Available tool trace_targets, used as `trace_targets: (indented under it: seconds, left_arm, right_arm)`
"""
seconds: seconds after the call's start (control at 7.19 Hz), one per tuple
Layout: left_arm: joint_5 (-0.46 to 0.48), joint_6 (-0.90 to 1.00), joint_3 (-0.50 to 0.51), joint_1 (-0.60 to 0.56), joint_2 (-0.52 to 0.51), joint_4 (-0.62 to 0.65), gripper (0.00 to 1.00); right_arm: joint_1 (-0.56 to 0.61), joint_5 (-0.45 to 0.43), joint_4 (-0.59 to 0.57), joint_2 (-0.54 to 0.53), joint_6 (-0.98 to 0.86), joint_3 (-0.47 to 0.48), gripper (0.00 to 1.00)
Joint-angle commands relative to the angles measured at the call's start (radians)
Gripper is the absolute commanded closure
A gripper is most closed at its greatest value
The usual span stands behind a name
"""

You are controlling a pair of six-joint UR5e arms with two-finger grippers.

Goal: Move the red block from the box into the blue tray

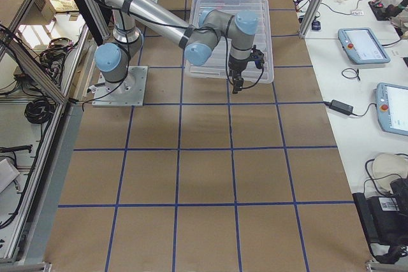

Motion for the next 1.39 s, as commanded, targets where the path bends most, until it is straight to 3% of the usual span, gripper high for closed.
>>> trace_targets:
  seconds: [0.0, 0.14, 0.56, 0.83, 1.25]
  left_arm:
    - [-0.002, 0.001, -0.014, -0.002, -0.004, 0.01, 0.0]
    - [-0.005, -0.004, -0.014, -0.011, -0.019, 0.016, 0.0]
    - [-0.017, -0.008, -0.088, -0.033, -0.062, 0.114, 0.17]
    - [-0.043, 0.002, -0.158, -0.033, -0.085, 0.215, 0.17]
    - [-0.057, 0.004, -0.166, -0.035, -0.123, 0.226, 0.22]
  right_arm:
    - [-0.005, 0.002, -0.001, 0.001, -0.044, 0.002, 0.0]
    - [-0.005, 0.003, -0.004, 0.004, -0.061, 0.002, 0.0]
    - [-0.005, 0.003, -0.001, 0.037, -0.098, -0.015, 0.0]
    - [-0.005, 0.002, 0.001, 0.037, -0.106, -0.018, 0.0]
    - [-0.005, 0.002, 0.001, 0.037, -0.118, -0.02, 0.0]
